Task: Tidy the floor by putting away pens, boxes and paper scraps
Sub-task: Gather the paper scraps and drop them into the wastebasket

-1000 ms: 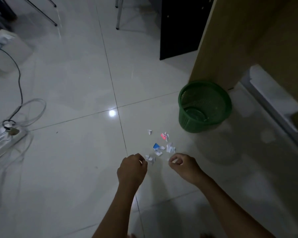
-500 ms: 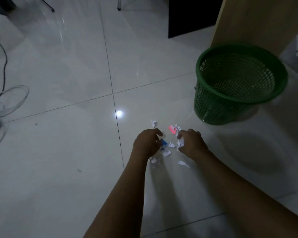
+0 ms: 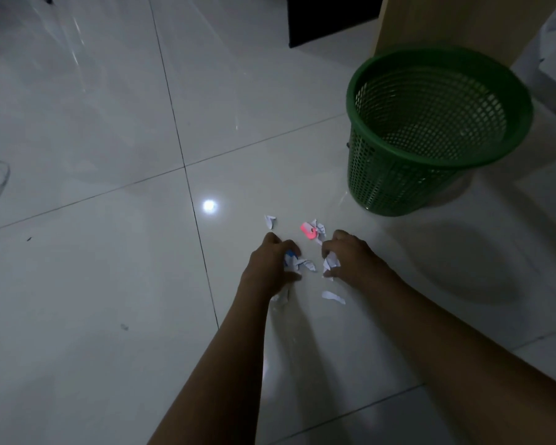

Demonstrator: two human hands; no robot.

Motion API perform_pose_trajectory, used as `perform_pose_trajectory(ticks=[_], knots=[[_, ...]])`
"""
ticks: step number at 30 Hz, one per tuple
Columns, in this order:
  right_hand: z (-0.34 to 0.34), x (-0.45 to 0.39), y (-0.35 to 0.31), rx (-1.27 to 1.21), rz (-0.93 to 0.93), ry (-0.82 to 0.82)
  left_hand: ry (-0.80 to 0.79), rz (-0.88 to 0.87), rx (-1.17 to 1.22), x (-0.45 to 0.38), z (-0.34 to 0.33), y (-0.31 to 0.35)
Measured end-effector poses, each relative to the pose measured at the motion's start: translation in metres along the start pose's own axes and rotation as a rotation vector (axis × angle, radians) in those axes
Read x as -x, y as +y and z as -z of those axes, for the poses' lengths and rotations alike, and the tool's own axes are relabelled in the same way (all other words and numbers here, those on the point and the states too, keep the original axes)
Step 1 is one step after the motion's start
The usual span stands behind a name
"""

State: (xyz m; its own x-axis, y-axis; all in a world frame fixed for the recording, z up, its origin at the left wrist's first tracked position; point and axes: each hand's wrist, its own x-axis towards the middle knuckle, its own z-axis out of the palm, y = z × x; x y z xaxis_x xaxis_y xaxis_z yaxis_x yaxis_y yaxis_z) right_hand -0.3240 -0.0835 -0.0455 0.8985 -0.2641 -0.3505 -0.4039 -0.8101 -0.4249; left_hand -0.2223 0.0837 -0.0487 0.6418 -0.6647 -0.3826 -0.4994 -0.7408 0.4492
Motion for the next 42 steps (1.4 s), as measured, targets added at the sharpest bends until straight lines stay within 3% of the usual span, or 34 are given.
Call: perform_pose_trajectory(ticks=[3, 6, 13, 23, 30, 34, 42], knots=[[0.001, 0.001, -0.001, 0.088, 0.031, 0.011, 0.025, 0.016, -0.013, 0.001, -0.003, 0.001], [0.002, -0.001, -0.004, 0.161, 0.037, -0.087, 0.050, 0.025, -0.011, 0.001, -0.005, 0.001], [0.013, -0.001, -0.014, 0.024, -0.067, -0.143, 0.096, 0.058, 0.013, 0.004, -0.001, 0.001], [0.064, -0.004, -0.036, -0.383, -0.054, 0.376, 0.424, 0.093, 0.534, 0.006, 0.047, 0.032], [0.166, 0.014, -0.059, -0.443, 0.040, 0.679, 0.657, -0.033, 0.771, 0.000, 0.112, 0.103], [0.221, 0.033, -0.040, -0.428, 0.008, 0.866, 0.666, -0.144, 0.844, -0.013, 0.139, 0.155], [0.219, 0.048, 0.030, -0.354, -0.181, 0.878, 0.594, -0.222, 0.381, -0.044, 0.125, 0.224]])
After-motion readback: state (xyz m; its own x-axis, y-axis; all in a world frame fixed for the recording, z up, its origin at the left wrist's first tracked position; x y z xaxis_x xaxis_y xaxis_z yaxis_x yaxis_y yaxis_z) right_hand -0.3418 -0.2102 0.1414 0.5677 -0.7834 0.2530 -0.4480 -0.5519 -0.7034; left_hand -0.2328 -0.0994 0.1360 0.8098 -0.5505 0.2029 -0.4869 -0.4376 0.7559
